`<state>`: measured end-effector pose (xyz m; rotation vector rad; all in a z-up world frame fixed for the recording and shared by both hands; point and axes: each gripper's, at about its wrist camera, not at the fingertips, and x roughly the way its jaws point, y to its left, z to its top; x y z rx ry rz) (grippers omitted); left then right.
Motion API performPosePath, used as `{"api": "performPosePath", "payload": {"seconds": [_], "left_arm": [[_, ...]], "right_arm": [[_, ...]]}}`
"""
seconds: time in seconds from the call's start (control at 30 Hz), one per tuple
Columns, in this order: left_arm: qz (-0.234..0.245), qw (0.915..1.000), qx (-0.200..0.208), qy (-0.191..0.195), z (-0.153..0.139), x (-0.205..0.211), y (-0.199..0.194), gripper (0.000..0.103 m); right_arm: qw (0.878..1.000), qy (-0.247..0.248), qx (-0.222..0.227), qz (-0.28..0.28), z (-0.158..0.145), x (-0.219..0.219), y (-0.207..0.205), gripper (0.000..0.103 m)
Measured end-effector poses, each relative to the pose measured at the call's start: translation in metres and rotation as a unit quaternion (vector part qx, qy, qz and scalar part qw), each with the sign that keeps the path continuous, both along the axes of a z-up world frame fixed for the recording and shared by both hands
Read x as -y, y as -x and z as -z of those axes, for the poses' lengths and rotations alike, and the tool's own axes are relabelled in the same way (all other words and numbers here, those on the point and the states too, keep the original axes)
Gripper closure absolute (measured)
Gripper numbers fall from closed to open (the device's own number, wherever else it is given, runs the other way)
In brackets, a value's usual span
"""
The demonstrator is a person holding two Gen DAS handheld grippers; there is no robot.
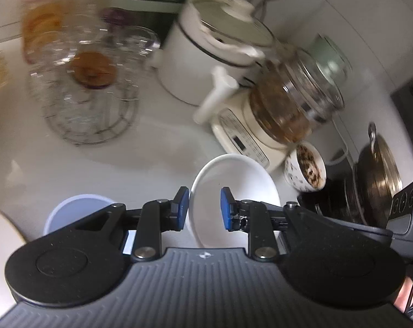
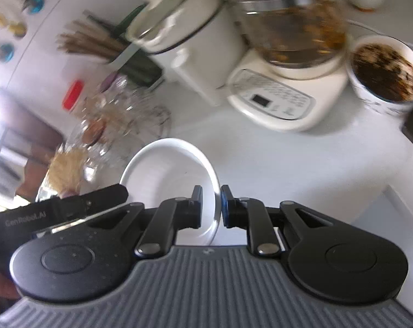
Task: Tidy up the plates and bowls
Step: 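Lift the white bowl with both grippers and carry it toward the plate stack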
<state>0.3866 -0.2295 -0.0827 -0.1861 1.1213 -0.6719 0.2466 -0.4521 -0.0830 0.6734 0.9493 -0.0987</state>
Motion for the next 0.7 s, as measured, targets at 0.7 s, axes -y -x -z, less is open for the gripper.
{"api": "performPosePath", "payload": {"seconds": [0.7], "left_arm": [[-0.201, 0.9796, 0.004, -0.001, -0.006, -0.116, 0.009, 0.075]], "right_arm": [[0.976, 0.002, -0.025, -0.216, -0.007, -0.091, -0.081, 0.085]]}}
